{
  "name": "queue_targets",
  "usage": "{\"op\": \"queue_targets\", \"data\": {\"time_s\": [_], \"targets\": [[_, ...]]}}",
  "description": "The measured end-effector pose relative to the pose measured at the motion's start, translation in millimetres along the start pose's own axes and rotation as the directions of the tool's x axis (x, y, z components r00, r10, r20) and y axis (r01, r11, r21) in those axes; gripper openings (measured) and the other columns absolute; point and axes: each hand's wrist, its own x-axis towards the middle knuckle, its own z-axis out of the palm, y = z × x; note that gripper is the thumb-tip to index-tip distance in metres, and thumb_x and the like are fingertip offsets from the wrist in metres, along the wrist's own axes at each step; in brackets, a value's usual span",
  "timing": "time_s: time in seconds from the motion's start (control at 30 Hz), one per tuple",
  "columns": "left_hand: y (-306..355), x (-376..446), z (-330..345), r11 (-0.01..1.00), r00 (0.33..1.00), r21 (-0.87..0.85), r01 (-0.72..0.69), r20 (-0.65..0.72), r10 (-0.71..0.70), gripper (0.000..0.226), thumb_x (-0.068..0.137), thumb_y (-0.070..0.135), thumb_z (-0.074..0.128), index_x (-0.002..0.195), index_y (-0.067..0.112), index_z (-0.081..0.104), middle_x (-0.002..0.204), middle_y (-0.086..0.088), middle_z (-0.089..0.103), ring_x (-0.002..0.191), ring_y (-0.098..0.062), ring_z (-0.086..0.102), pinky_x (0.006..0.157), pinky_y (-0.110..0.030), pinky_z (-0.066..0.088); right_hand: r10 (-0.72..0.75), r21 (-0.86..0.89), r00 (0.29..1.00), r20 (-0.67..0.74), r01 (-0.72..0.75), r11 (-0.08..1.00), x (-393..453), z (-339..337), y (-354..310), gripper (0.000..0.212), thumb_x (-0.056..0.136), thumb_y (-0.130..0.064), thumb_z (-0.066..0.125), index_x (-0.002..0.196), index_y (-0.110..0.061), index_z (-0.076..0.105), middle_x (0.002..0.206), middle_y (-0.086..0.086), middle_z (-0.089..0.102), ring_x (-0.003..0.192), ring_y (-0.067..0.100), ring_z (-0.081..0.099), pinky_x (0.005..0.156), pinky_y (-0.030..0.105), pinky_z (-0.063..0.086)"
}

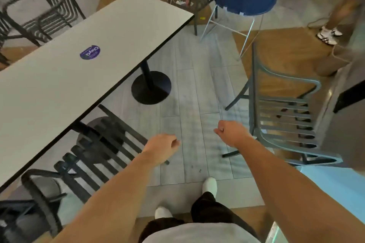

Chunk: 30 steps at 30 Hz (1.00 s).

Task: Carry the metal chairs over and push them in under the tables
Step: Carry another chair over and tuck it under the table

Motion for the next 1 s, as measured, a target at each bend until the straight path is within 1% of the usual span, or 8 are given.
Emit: {"op": "queue_targets", "data": {"time_s": [0.17, 0.27, 0.4, 0.47, 0.57, 0.67, 0.8, 1.0], "targets": [[78.9, 61.5, 2.5, 0.988, 0.990, 0.072, -0.138, 0.027, 0.136, 0.041, 0.108, 0.044, 0.045, 0.072, 0.023, 0.044, 0.069, 0.002, 0.049, 0.061, -0.014, 0.047, 0.056, -0.031, 0.034, 0.118, 0.067, 0.991, -0.063, -0.114, 0.991, 6.9, -29.5, 81.0, 0.033, 0.109, -0.042, 0.041, 0.108, -0.014, 0.057, 0.096, 0.006, 0.064, 0.090, 0.029, 0.061, 0.082, 0.043, 0.054], [120.9, 91.8, 0.8, 0.974, 0.977, 0.081, -0.213, 0.045, 0.210, 0.042, 0.107, 0.046, 0.046, 0.072, 0.022, 0.044, 0.071, 0.002, 0.050, 0.063, -0.016, 0.048, 0.062, -0.033, 0.040, 0.193, 0.141, 0.979, -0.072, -0.182, 0.973, 6.7, -39.6, 120.0, 0.034, 0.108, -0.043, 0.043, 0.106, -0.013, 0.060, 0.099, 0.010, 0.068, 0.092, 0.031, 0.063, 0.084, 0.047, 0.056], [166.3, 126.8, -6.0, 0.938, 0.946, 0.130, -0.322, 0.080, 0.314, 0.042, 0.107, 0.048, 0.044, 0.071, 0.025, 0.043, 0.074, 0.001, 0.053, 0.065, -0.015, 0.051, 0.067, -0.038, 0.048, 0.247, 0.142, 0.968, -0.044, -0.239, 0.961, 5.4, -47.4, 156.5, 0.028, 0.108, -0.034, 0.043, 0.110, -0.013, 0.061, 0.109, 0.011, 0.067, 0.095, 0.031, 0.062, 0.083, 0.041, 0.052], [183.8, 147.8, -10.2, 0.914, 0.925, 0.152, -0.377, 0.107, 0.364, 0.041, 0.106, 0.049, 0.044, 0.074, 0.024, 0.047, 0.076, 0.000, 0.055, 0.070, -0.019, 0.056, 0.070, -0.041, 0.052, 0.266, 0.188, 0.963, -0.048, -0.253, 0.949, 7.6, -49.0, 171.5, 0.025, 0.109, -0.036, 0.044, 0.104, -0.016, 0.059, 0.109, 0.011, 0.067, 0.092, 0.029, 0.059, 0.080, 0.039, 0.050], [202.9, 185.0, -14.2, 0.883, 0.900, 0.180, -0.434, 0.141, 0.413, 0.037, 0.105, 0.048, 0.046, 0.090, 0.018, 0.062, 0.089, 0.001, 0.062, 0.084, -0.021, 0.061, 0.077, -0.041, 0.054, 0.328, 0.315, 0.944, -0.042, -0.299, 0.901, 17.5, -50.6, 189.8, 0.037, 0.105, -0.051, 0.048, 0.107, -0.016, 0.062, 0.105, 0.009, 0.068, 0.088, 0.025, 0.059, 0.076, 0.038, 0.048], [218.3, 225.2, -21.7, 0.829, 0.857, 0.223, -0.513, 0.194, 0.478, 0.033, 0.105, 0.044, 0.051, 0.117, 0.018, 0.067, 0.116, 0.000, 0.066, 0.108, -0.023, 0.061, 0.087, -0.036, 0.050, 0.372, 0.356, 0.928, -0.026, -0.339, 0.871, 28.6, -55.7, 199.7, 0.053, 0.101, -0.065, 0.043, 0.119, -0.020, 0.066, 0.108, 0.006, 0.071, 0.097, 0.024, 0.064, 0.085, 0.040, 0.052], [233.3, 281.8, -39.9, 0.729, 0.782, 0.287, -0.622, 0.284, 0.555, 0.050, 0.105, 0.043, 0.052, 0.150, 0.020, 0.051, 0.149, -0.003, 0.050, 0.136, -0.025, 0.046, 0.105, -0.040, 0.042, 0.452, 0.443, 0.892, 0.024, -0.415, 0.794, 48.5, -63.9, 205.5, 0.068, 0.096, -0.075, 0.038, 0.129, -0.021, 0.063, 0.123, 0.005, 0.070, 0.115, 0.027, 0.064, 0.098, 0.046, 0.052], [263.2, 356.4, -72.8, 0.543, 0.629, 0.319, -0.776, 0.353, 0.692, 0.076, 0.100, 0.047, 0.061, 0.162, 0.020, 0.027, 0.159, 0.001, 0.034, 0.145, -0.019, 0.031, 0.107, -0.041, 0.046, 0.545, 0.575, 0.824, 0.154, -0.523, 0.629, 84.3, -70.5, 203.6, 0.076, 0.090, -0.083, 0.040, 0.132, -0.023, 0.059, 0.126, 0.007, 0.066, 0.116, 0.028, 0.061, 0.096, 0.043, 0.051]]}}
